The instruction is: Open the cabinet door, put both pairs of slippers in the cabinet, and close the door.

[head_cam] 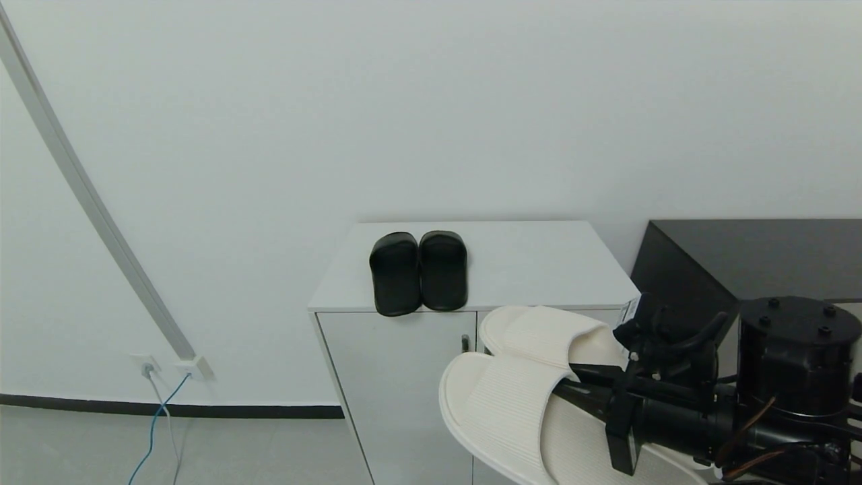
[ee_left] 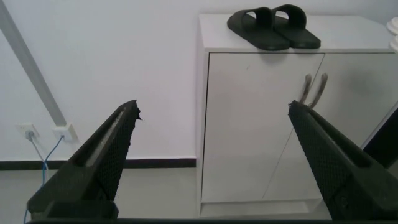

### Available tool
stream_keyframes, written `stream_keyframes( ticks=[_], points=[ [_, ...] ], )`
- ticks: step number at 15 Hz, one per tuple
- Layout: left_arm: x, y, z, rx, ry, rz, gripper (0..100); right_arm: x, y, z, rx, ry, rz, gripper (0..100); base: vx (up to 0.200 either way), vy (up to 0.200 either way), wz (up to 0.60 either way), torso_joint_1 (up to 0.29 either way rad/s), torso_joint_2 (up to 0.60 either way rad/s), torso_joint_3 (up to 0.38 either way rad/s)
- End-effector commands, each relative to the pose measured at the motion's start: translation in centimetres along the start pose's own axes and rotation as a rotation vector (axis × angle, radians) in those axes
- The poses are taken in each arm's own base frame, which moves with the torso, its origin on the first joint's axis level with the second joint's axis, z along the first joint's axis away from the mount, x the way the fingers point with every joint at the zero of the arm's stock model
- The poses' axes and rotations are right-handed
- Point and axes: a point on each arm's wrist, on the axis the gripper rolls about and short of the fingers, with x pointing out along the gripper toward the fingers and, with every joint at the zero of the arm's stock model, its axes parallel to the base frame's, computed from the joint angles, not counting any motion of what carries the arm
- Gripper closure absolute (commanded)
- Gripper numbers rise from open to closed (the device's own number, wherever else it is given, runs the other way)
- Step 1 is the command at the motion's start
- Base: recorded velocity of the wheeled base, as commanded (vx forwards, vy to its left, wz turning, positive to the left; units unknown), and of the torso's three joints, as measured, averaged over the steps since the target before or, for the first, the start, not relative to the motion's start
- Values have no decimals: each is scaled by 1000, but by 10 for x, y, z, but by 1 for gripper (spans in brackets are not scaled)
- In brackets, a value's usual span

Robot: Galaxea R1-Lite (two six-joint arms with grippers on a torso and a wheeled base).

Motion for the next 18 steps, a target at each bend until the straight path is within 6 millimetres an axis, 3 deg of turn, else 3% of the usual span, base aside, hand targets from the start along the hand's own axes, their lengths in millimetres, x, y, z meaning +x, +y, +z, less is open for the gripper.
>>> stream_keyframes(
  ticks=[1, 18],
  points=[
    [0, 0, 0, 0, 0, -2, 0, 1, 0, 0, 0, 2, 1, 100, 0, 0, 0, -163, 383, 207],
    [0, 0, 0, 2, 0, -2, 0, 2, 5, -2, -6, 10, 17, 100, 0, 0, 0, -200, 501, 298]
  ],
)
